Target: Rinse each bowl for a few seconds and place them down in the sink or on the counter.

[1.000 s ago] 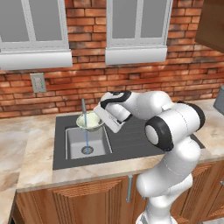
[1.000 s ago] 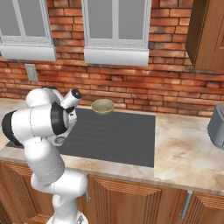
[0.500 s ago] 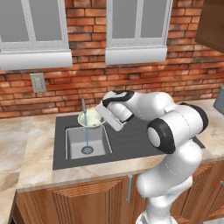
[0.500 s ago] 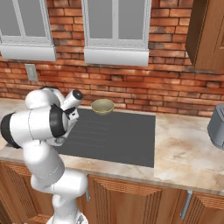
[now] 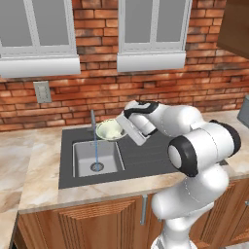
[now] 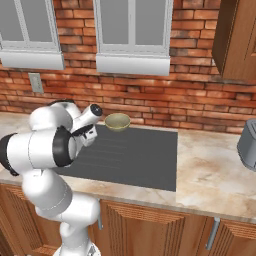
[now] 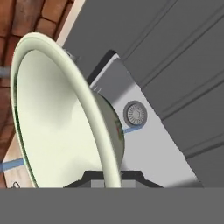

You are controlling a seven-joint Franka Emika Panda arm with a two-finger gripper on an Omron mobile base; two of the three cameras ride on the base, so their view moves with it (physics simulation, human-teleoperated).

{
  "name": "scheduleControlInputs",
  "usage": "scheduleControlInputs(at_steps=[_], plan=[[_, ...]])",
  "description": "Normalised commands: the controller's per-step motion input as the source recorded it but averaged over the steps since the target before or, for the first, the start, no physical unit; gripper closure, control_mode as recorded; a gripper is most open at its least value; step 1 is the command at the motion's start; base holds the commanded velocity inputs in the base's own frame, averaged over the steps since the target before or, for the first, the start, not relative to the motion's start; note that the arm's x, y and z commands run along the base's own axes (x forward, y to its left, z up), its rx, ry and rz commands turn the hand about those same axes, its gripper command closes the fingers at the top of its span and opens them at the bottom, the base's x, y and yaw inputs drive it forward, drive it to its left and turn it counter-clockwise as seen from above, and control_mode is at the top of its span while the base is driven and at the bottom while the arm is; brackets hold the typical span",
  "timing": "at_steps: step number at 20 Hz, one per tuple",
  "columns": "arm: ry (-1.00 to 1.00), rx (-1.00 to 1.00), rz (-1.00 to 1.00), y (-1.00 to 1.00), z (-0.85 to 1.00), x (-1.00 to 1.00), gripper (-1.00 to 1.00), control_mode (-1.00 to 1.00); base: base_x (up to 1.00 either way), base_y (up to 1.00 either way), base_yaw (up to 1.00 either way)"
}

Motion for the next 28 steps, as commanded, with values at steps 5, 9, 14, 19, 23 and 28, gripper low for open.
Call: scheduleControlInputs(at_steps=[5,9,14,19,23,28], plan=[[0.01,0.0,-0.09,-0.35,0.18,-0.01,1.0,-1.0,0.0,0.0,0.0],[0.04,0.01,-0.11,-0.35,0.15,-0.09,1.0,-1.0,0.0,0.0,0.0],[0.11,0.07,-0.09,-0.46,0.16,-0.21,1.0,-1.0,0.0,0.0,0.0],[0.05,0.06,-0.06,-0.42,0.11,-0.3,1.0,-1.0,0.0,0.0,0.0],[-0.01,0.03,-0.01,-0.32,0.05,-0.31,1.0,-1.0,0.0,0.0,0.0],[-0.06,0.04,0.0,-0.35,0.0,-0.38,1.0,-1.0,0.0,0.0,0.0]])
